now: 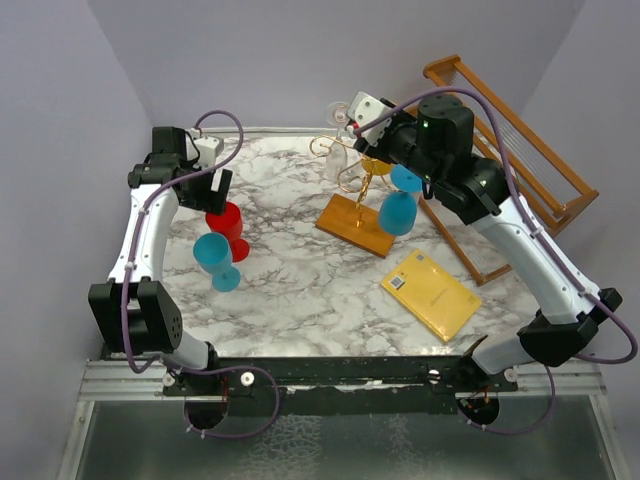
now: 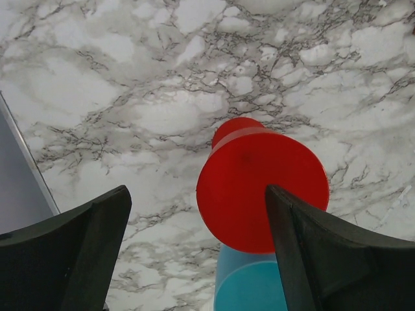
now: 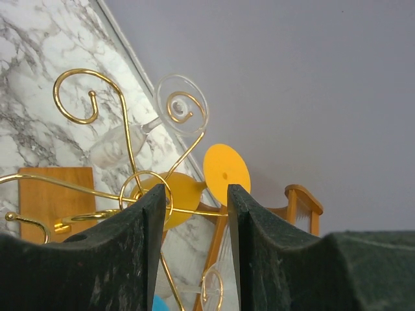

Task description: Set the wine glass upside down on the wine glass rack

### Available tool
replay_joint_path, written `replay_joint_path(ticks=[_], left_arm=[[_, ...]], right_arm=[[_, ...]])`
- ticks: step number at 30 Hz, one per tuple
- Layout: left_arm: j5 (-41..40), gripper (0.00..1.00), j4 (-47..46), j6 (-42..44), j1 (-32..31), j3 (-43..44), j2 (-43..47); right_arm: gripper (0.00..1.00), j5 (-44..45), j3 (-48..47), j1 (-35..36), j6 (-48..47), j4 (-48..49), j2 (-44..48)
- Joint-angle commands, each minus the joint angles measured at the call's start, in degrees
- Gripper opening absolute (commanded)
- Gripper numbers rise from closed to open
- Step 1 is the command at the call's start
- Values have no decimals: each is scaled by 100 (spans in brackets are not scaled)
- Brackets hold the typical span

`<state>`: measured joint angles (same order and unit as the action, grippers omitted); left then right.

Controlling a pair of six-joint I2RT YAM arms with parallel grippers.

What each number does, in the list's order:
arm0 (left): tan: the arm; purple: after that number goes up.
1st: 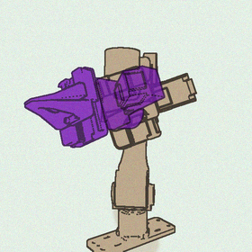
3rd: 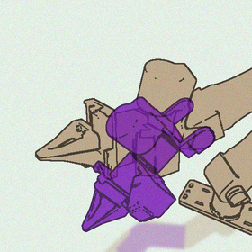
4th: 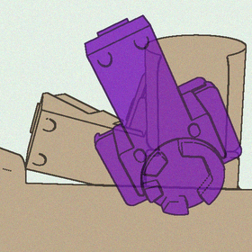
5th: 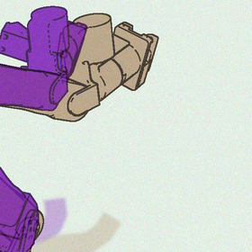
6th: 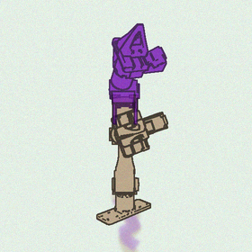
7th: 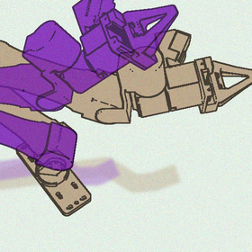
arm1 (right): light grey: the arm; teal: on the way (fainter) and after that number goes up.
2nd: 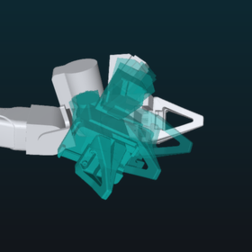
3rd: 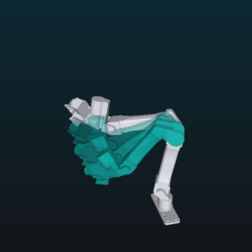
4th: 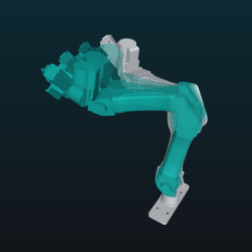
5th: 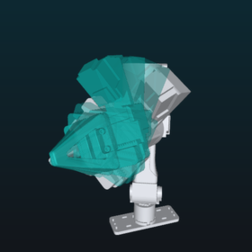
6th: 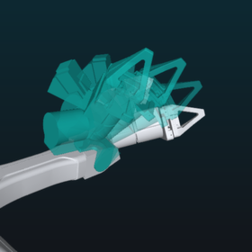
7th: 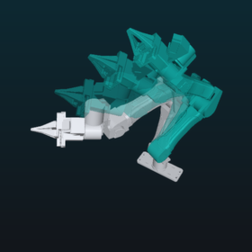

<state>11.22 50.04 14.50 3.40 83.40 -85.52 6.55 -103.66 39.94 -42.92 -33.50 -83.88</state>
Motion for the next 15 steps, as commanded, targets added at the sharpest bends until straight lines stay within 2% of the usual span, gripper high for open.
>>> replay_joint_path(ticks=[1, 11, 15], left_arm=[[189, 84, 203, 310, 27, -107, -100], [284, 60, 173, 464, 29, -232, -391], [401, 47, 50, 436, 29, -297, -470]], right_arm=[[43, -445, -198, -118, 421, -307, 173], [44, -755, -40, -461, 622, -368, 385], [44, -839, 53, -580, 655, -367, 436]])
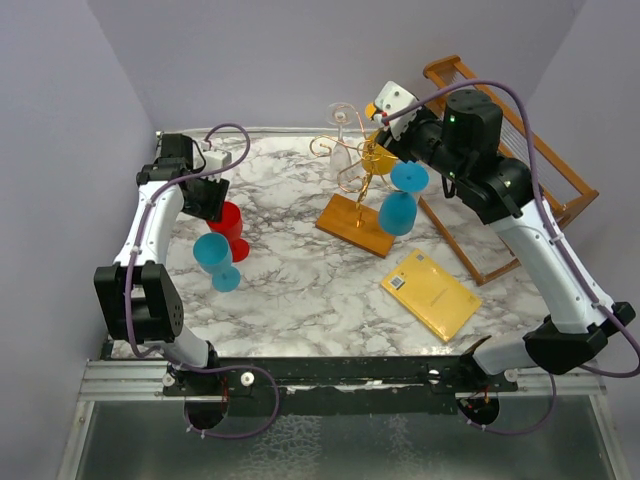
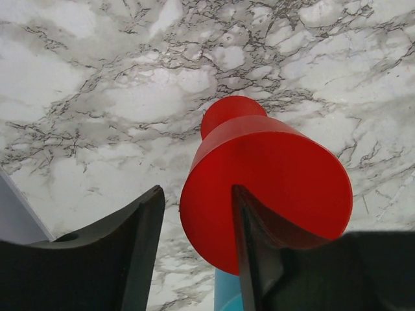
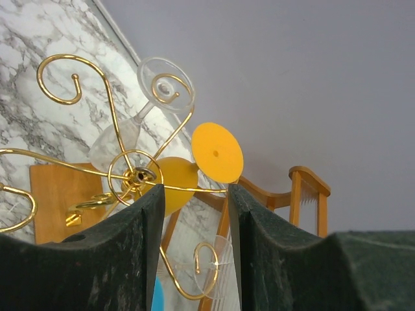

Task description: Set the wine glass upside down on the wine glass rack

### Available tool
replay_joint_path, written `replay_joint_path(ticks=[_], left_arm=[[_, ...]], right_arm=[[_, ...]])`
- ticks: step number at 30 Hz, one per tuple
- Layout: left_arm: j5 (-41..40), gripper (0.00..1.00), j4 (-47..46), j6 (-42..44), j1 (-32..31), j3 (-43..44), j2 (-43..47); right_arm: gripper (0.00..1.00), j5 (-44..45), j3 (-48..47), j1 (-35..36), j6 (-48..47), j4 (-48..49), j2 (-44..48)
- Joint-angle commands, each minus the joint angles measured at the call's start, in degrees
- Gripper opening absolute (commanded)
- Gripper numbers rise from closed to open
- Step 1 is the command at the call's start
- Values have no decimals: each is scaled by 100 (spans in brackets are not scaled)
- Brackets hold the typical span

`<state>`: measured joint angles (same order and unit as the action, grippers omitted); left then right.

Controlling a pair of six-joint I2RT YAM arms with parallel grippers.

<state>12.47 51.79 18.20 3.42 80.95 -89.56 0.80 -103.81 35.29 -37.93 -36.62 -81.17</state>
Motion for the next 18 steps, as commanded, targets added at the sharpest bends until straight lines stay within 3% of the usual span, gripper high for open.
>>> replay_joint_path(ticks=[1, 11, 18], left_arm=[[312, 44, -145, 48, 27, -45, -83], [709, 10, -362, -89, 27, 130, -301], [1015, 0, -723, -379, 27, 512, -450]], right_arm=[[44, -298, 78, -145, 167, -56, 177], [45, -492, 212, -388, 290, -38, 262], [47, -528, 202, -541, 360, -29, 287]])
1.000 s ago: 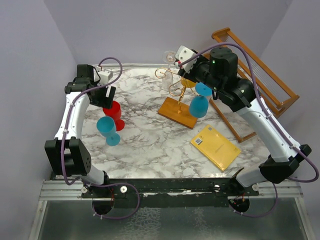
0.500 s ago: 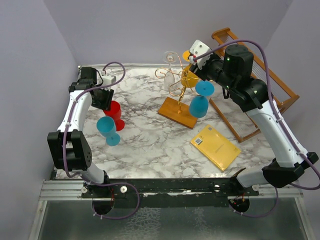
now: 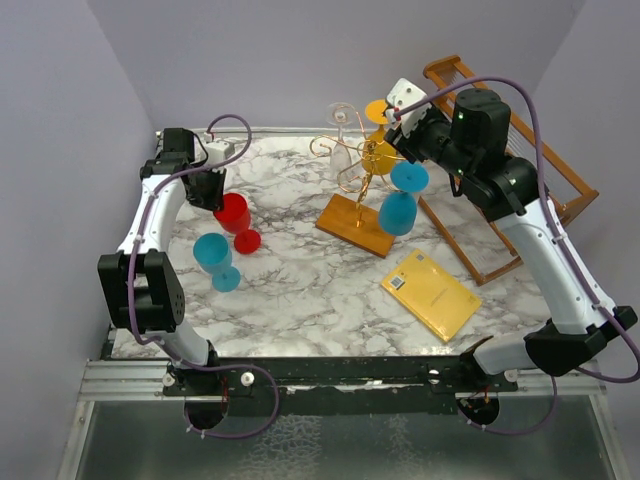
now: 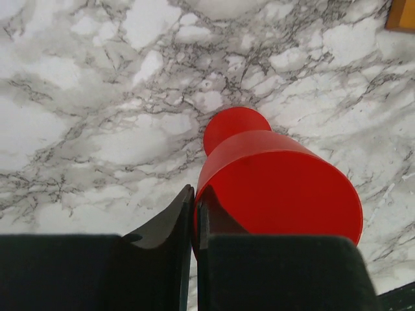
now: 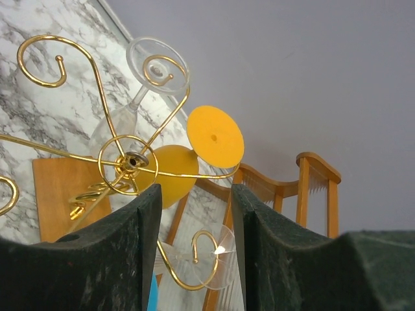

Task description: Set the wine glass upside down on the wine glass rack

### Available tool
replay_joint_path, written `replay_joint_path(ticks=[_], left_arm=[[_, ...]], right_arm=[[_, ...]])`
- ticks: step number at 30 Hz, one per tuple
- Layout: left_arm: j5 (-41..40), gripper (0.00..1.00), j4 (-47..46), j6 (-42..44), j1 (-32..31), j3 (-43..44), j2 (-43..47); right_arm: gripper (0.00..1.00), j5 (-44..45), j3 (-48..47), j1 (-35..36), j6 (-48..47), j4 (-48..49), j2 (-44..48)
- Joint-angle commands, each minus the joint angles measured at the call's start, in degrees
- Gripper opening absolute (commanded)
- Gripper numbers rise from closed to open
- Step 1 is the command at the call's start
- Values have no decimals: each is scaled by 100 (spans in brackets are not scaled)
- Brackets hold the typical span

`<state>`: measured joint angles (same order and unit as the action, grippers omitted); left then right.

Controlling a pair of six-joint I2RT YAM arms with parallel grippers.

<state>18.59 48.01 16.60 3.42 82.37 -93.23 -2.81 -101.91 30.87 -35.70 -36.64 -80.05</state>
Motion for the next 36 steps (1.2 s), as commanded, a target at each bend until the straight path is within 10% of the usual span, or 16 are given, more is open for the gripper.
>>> replay_joint_path(ticks=[1, 17, 36], left_arm=[[420, 0, -360, -252, 26, 455, -100], [771, 0, -1012, -1401, 22, 2116, 253], [1851, 0, -3614, -4598, -456, 2943, 998]], right_arm=[[48, -175, 12, -133, 142, -27, 192], [92, -159, 390, -1098, 675, 304, 597], [93, -1935, -462, -1435, 2342, 474, 309]])
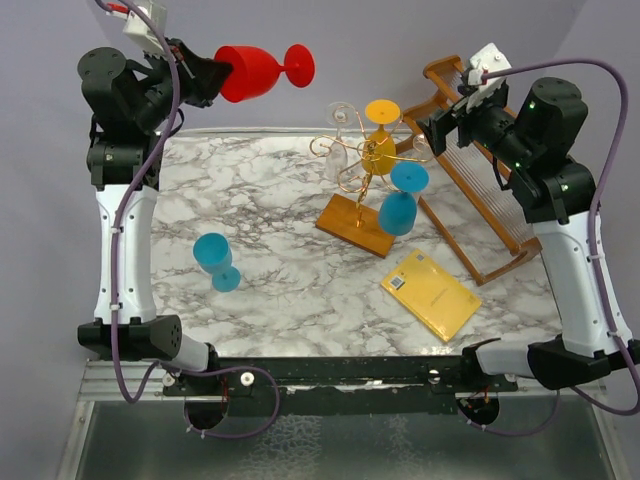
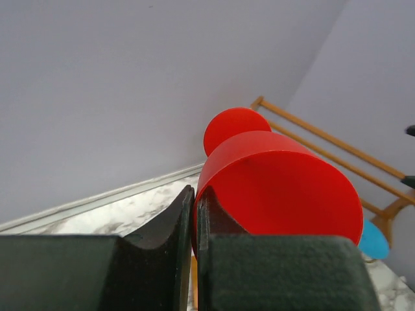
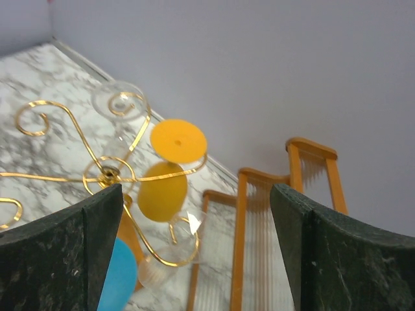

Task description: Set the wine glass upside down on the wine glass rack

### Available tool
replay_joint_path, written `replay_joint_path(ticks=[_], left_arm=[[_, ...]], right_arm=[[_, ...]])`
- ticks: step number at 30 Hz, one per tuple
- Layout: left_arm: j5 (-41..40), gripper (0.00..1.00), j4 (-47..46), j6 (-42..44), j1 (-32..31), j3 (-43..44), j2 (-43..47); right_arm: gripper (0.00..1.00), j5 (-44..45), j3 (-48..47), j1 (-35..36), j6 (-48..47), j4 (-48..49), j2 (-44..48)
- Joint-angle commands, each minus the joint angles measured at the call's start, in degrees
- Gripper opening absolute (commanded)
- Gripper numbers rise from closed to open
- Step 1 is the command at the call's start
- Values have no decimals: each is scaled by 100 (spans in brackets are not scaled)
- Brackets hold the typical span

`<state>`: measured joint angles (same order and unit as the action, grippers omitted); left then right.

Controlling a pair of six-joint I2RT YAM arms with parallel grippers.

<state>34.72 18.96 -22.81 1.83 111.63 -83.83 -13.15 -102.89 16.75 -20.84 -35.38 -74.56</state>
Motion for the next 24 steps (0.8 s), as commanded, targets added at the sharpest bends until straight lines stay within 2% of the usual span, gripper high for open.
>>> replay_joint_path(ticks=[1, 6, 11, 20, 24], left_arm=[[184, 0, -744, -630, -416, 28, 47], [62, 0, -824, -488, -1026, 163, -74], [164, 0, -994, -670, -1279, 149, -174], [158, 0, -1075, -646, -1518, 164, -277], [120, 0, -1136, -533, -1632, 146, -269]], right_arm=[[92, -1016, -424, -24, 1020, 405, -325], [89, -1594, -456, -23, 1908, 855, -594], [87, -2030, -287, -14, 2728, 1258, -783], [80, -2297, -442, -15, 3322, 1532, -1020], [74, -2215, -646, -14, 3534, 1596, -1154]])
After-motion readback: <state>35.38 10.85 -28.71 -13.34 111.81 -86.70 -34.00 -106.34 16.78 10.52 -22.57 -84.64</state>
